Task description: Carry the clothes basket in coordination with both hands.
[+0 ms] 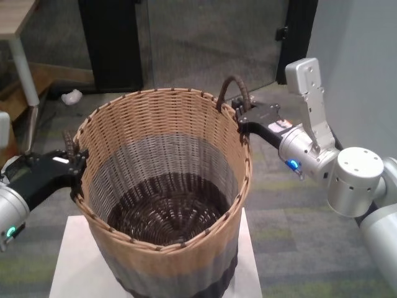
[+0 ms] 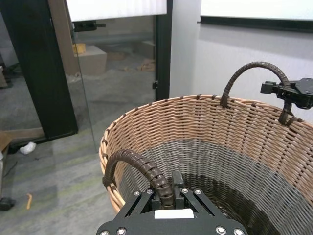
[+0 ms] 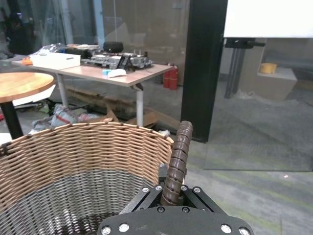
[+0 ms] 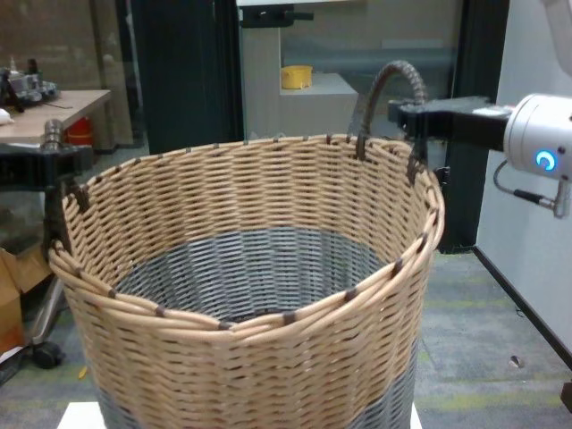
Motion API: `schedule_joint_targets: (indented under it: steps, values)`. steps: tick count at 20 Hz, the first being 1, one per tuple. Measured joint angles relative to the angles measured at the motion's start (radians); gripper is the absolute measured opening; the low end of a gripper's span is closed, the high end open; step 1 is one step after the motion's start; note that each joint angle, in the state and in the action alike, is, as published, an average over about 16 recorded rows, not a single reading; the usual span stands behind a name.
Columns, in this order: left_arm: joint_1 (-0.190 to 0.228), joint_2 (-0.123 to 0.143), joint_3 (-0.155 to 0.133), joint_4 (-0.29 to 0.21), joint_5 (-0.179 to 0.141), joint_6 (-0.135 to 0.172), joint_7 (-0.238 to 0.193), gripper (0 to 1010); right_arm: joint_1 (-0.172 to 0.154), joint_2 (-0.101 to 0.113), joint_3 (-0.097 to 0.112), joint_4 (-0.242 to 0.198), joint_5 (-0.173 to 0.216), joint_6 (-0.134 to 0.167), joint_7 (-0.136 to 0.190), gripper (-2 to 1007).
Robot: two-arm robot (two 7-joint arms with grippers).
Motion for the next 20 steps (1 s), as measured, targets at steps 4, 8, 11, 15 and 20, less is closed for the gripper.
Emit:
schedule_joint_targets:
  steps: [4, 8, 11, 15, 20]
  values:
    - [-0.006, -0.007, 0.006, 0.012, 0.030, 0.004, 0.012, 174, -0.003, -0.010, -0.007, 0.020, -0.008, -0.011, -0.006, 45]
    - [-0.011, -0.014, 0.013, 0.027, 0.066, -0.003, 0.020, 174, 0.001, -0.023, -0.011, 0.050, -0.018, -0.029, -0.013, 44]
    - [-0.014, -0.020, 0.018, 0.045, 0.093, -0.016, 0.019, 174, 0.006, -0.035, -0.012, 0.077, -0.027, -0.045, -0.020, 44]
    - [-0.019, -0.028, 0.027, 0.073, 0.124, -0.040, 0.009, 174, 0.015, -0.052, -0.013, 0.115, -0.040, -0.067, -0.025, 44]
    - [-0.027, -0.039, 0.038, 0.112, 0.152, -0.064, -0.011, 174, 0.028, -0.069, -0.014, 0.159, -0.054, -0.085, -0.025, 43]
